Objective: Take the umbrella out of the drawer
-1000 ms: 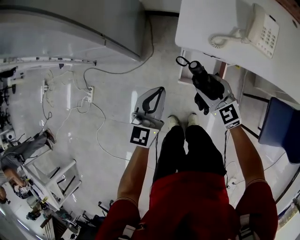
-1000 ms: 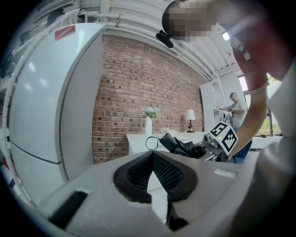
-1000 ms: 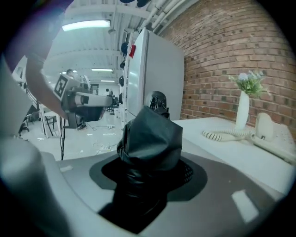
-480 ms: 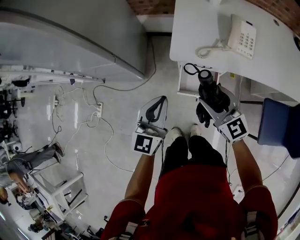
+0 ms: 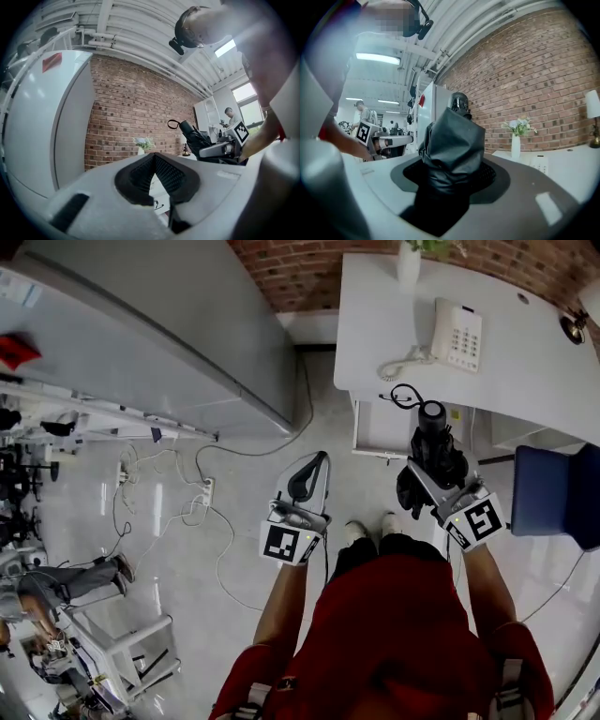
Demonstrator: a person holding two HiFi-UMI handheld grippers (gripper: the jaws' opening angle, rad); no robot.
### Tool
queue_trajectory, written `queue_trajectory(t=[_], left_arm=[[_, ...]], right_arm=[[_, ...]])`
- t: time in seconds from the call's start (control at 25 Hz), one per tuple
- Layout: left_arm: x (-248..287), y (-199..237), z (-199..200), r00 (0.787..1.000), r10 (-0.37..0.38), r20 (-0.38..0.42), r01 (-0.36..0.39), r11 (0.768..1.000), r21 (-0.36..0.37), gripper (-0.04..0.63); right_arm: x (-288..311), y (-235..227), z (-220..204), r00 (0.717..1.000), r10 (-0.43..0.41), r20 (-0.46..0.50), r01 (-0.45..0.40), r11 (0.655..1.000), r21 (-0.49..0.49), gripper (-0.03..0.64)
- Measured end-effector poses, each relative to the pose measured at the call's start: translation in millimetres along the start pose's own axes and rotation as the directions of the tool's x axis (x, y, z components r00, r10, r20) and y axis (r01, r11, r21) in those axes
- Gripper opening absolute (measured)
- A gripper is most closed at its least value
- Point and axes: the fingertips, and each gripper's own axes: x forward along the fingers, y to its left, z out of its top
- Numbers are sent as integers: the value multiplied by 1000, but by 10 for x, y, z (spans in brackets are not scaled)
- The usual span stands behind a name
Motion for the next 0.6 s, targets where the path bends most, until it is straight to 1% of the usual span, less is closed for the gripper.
queue_trajectory(t=[0.2,0.6], left_arm=[[-143,-123,120,999,-33,-13,33,999,24,8],[-192,-309,322,997,-69,20,68,997,31,8]], right_arm=[[-273,106,188,999,-7,34,6,1000,6,261],[-610,211,313,997,-38,65,38,999,9,261]])
